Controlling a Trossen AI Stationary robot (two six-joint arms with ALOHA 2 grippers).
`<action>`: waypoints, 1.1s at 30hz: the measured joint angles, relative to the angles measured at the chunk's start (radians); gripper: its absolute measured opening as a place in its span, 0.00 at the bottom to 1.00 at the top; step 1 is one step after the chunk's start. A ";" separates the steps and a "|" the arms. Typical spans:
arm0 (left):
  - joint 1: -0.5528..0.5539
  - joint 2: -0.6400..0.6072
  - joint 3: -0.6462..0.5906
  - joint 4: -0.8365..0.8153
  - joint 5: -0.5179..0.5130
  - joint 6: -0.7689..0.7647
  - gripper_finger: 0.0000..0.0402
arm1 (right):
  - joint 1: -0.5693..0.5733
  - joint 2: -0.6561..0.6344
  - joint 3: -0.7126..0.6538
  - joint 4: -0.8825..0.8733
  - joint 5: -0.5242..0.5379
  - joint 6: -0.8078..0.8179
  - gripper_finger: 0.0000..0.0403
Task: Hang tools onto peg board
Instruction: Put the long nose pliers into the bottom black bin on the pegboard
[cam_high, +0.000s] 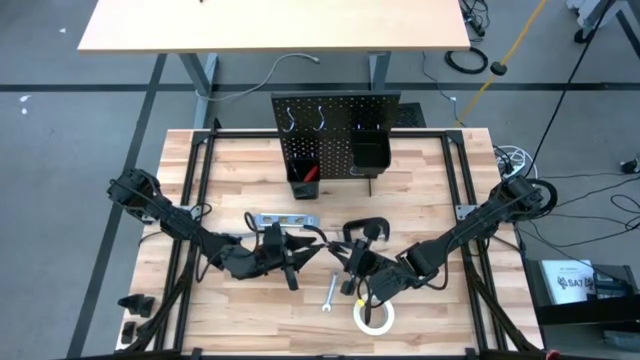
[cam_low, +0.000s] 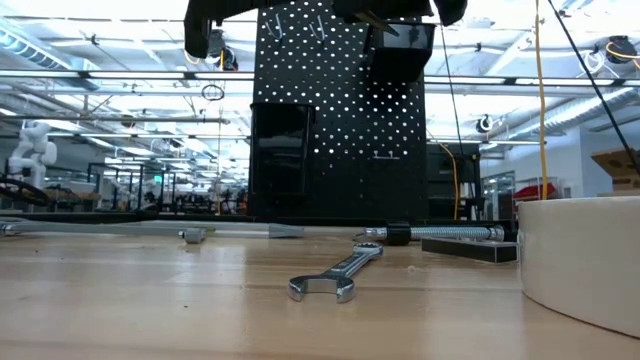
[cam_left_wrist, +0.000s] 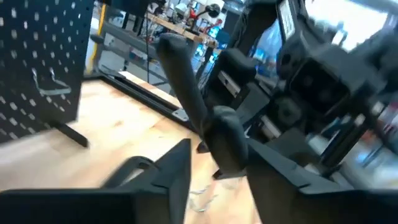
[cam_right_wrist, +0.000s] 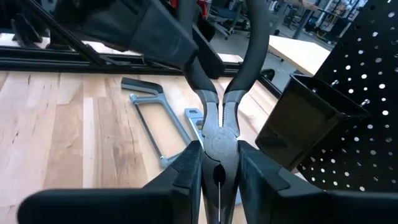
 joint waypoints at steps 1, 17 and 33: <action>0.000 0.000 0.000 -0.012 0.000 0.035 0.40 | 0.000 0.000 0.000 -0.006 0.000 0.000 0.17; 0.001 -0.119 0.000 -0.513 0.210 -0.177 0.45 | 0.008 -0.004 0.000 -0.144 0.003 -0.008 0.17; 0.036 -0.271 0.000 -0.709 0.637 -0.313 0.45 | 0.008 -0.005 0.000 -0.268 -0.486 -0.117 0.17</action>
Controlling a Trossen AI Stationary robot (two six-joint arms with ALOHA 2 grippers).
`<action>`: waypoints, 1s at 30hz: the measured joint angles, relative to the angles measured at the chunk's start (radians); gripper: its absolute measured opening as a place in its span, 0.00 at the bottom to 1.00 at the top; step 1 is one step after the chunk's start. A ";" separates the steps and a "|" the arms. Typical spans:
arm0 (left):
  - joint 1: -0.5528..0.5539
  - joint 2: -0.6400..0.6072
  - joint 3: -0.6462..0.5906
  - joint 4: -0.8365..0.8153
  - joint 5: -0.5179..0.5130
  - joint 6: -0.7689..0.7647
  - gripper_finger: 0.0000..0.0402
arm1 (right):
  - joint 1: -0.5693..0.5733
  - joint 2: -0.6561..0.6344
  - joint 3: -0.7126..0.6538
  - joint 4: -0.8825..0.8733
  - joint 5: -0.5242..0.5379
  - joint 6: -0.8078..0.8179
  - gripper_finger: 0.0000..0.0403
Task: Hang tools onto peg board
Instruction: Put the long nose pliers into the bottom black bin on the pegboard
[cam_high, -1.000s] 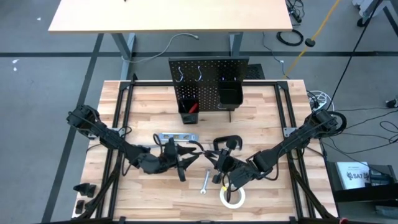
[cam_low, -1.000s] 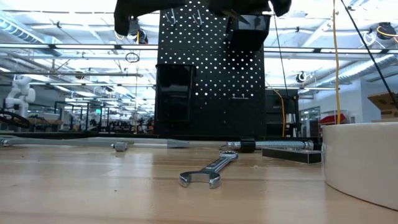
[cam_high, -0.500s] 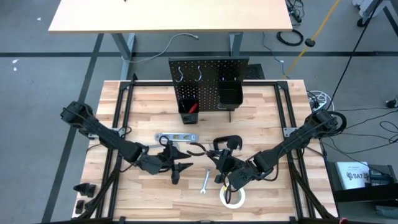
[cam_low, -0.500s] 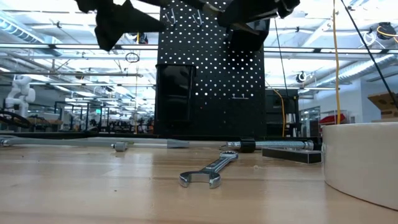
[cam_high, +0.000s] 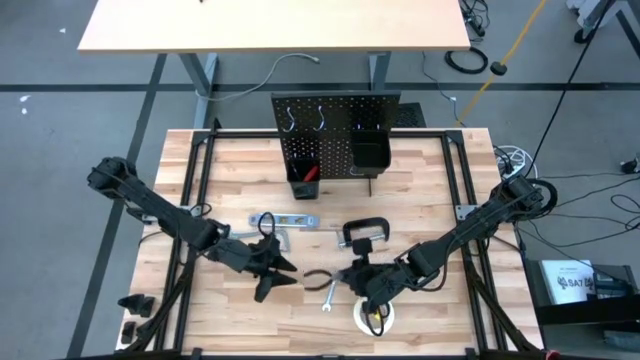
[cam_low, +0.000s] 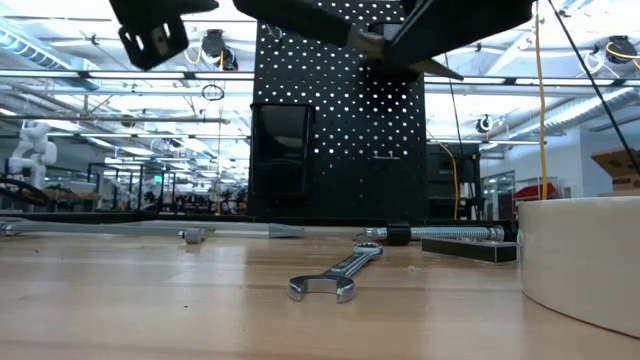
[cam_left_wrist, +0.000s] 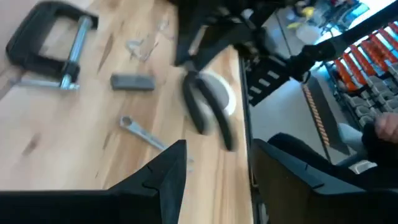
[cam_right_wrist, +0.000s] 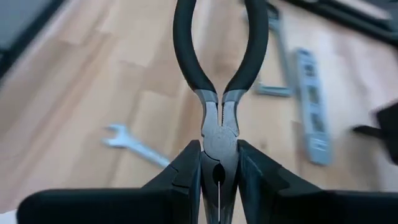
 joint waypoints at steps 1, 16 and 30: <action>0.015 -0.001 0.000 -0.004 0.026 -0.013 0.45 | 0.000 0.000 0.000 0.003 -0.027 -0.006 0.17; 0.266 0.132 0.000 0.254 0.596 -0.173 0.45 | 0.000 0.008 0.000 0.060 -0.190 -0.122 0.17; 0.298 0.418 0.011 0.634 0.781 -0.463 0.45 | -0.002 0.011 0.000 0.036 -0.189 -0.144 0.17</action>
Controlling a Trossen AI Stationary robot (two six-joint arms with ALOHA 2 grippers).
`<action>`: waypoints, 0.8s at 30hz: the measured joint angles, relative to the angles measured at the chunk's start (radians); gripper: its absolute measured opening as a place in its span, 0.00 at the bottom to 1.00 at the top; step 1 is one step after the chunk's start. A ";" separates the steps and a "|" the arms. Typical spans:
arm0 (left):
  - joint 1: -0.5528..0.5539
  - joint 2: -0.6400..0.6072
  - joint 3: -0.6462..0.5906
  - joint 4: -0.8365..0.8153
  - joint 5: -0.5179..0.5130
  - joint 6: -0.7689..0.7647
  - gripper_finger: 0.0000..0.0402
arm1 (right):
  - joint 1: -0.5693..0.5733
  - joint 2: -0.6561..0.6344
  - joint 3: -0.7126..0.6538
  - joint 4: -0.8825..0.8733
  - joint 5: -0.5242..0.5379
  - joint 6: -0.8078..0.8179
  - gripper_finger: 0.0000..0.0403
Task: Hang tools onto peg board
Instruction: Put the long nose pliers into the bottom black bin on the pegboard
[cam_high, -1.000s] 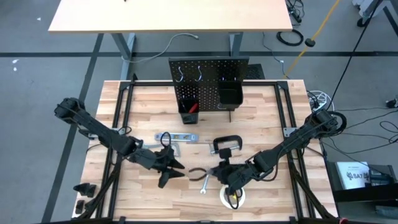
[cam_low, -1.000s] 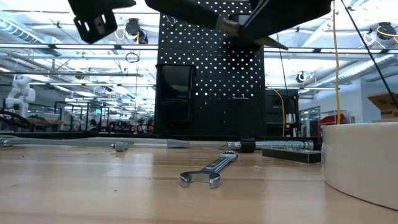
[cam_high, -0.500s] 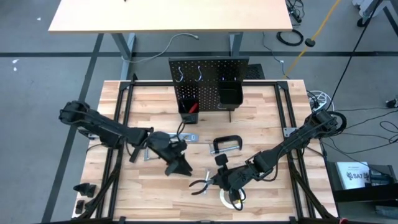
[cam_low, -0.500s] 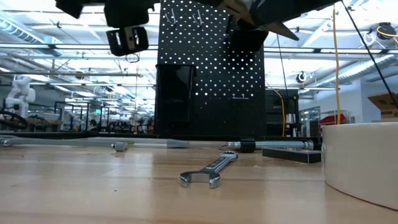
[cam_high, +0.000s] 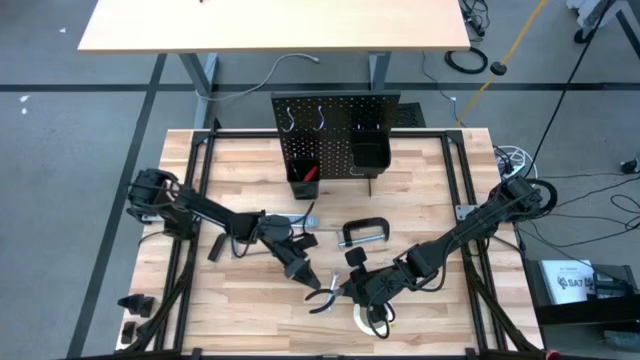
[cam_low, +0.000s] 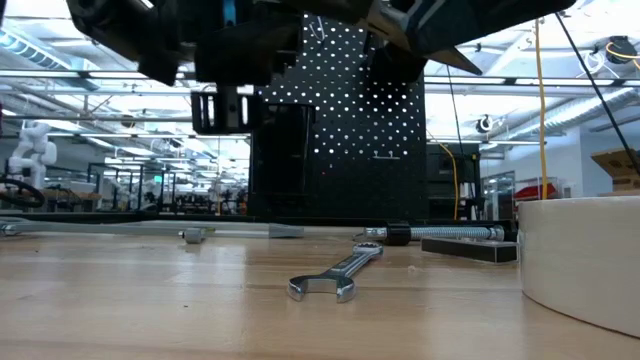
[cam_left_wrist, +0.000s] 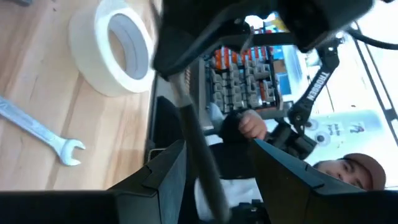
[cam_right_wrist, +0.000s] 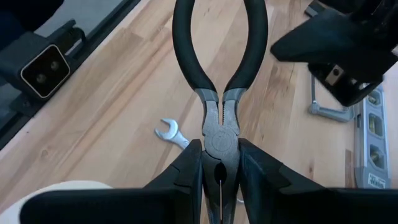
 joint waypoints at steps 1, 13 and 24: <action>0.001 0.012 0.006 -0.004 0.001 -0.003 0.45 | 0.000 0.000 0.000 -0.001 0.000 0.000 0.17; -0.005 0.128 0.125 -0.050 0.045 -0.027 0.45 | -0.017 0.045 0.001 -0.003 -0.009 0.026 0.17; -0.015 0.144 0.143 -0.227 0.016 0.024 0.45 | -0.029 0.063 0.000 -0.010 0.001 0.038 0.17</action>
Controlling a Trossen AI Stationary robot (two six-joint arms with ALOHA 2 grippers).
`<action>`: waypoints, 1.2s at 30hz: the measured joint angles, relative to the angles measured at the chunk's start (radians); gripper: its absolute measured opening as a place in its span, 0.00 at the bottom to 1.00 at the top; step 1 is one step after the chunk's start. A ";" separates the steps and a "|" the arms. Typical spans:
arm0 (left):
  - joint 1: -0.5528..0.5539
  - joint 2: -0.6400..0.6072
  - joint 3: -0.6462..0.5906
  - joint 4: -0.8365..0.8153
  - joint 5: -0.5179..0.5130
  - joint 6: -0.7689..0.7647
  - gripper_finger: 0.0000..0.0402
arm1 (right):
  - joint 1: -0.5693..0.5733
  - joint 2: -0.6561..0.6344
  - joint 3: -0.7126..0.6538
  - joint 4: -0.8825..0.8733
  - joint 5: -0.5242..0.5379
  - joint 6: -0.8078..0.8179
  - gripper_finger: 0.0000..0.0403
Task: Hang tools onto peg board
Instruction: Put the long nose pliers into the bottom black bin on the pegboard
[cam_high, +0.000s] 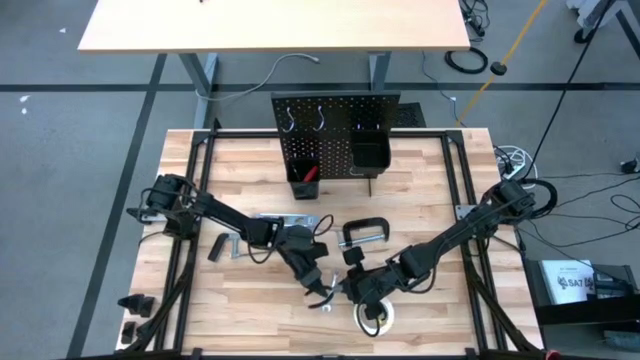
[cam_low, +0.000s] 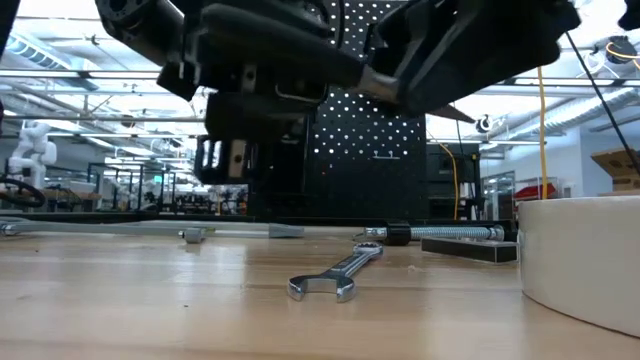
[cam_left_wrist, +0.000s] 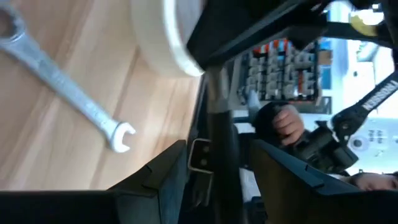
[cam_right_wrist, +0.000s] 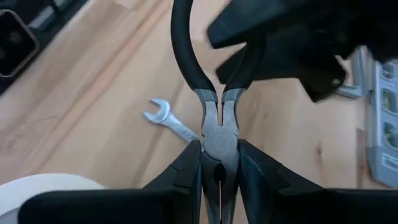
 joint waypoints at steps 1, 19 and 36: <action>-0.001 0.000 0.000 0.005 0.000 0.000 0.45 | -0.001 0.000 0.000 0.000 -0.002 0.007 0.17; 0.012 0.000 0.000 -0.010 -0.015 0.026 0.45 | -0.005 0.000 0.000 0.006 -0.024 0.015 0.17; 0.035 0.000 -0.001 -0.001 -0.019 0.059 0.45 | -0.025 0.000 0.000 0.033 -0.024 0.000 0.17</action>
